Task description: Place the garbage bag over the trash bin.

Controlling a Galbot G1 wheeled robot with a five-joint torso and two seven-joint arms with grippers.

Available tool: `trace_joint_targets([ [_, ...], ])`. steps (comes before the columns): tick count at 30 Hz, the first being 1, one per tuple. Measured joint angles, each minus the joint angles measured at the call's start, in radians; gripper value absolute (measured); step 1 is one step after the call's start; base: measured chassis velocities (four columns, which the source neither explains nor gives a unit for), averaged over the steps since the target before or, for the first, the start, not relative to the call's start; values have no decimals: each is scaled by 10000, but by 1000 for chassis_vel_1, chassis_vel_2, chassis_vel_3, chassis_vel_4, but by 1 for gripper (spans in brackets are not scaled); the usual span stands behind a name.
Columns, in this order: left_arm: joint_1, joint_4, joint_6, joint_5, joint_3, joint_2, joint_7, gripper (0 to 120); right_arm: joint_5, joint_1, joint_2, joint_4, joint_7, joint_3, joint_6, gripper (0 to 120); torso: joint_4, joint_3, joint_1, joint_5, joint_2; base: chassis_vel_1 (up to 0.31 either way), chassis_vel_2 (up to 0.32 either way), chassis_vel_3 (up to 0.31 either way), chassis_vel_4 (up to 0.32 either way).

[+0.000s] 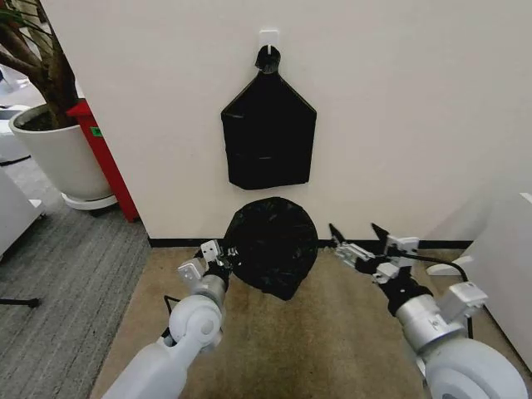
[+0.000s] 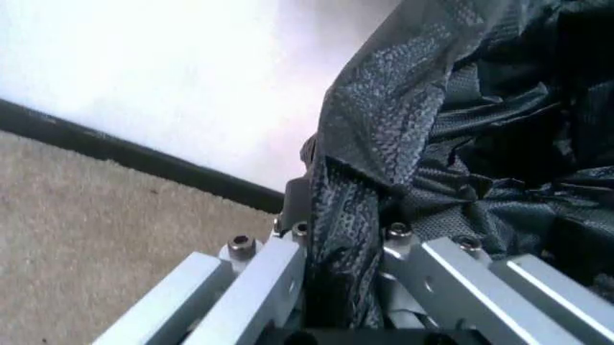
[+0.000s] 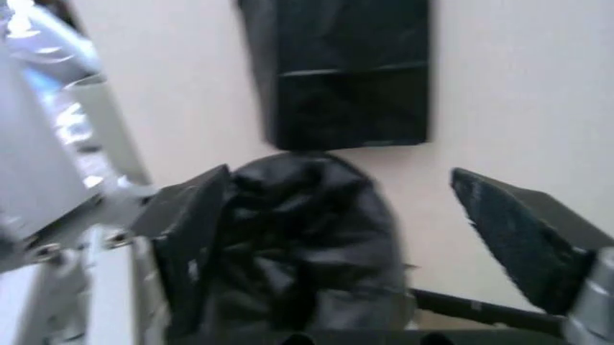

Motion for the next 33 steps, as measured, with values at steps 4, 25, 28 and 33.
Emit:
trace_joint_targets([
  [4, -30, 90, -85, 246, 135, -26, 93, 3, 1168, 2353, -179, -418, 1177, -2122, -526, 62, 3, 0, 0, 0, 0, 0, 0, 0, 0],
  [25, -43, 326, -639, 1357, 316, -183, 861, 3, 5229, 6803, 3056, -4028, 8399, -5754, -669, 0, 1, 0, 0, -3, -1, 0, 0, 0, 0],
  [28, -43, 331, -699, 1486, 303, -184, 909, 3, 5222, 6978, 3268, -4352, 8807, -5937, -655, 0, 0, 0, 0, -2, 0, 0, 0, 0, 0],
  [33, -4, 296, -862, 1891, 294, -187, 1125, 3, 4664, 7400, 3979, -5605, 9270, -6198, -431, 0, 2, 0, 0, -2, -1, 0, 0, 0, 0],
])
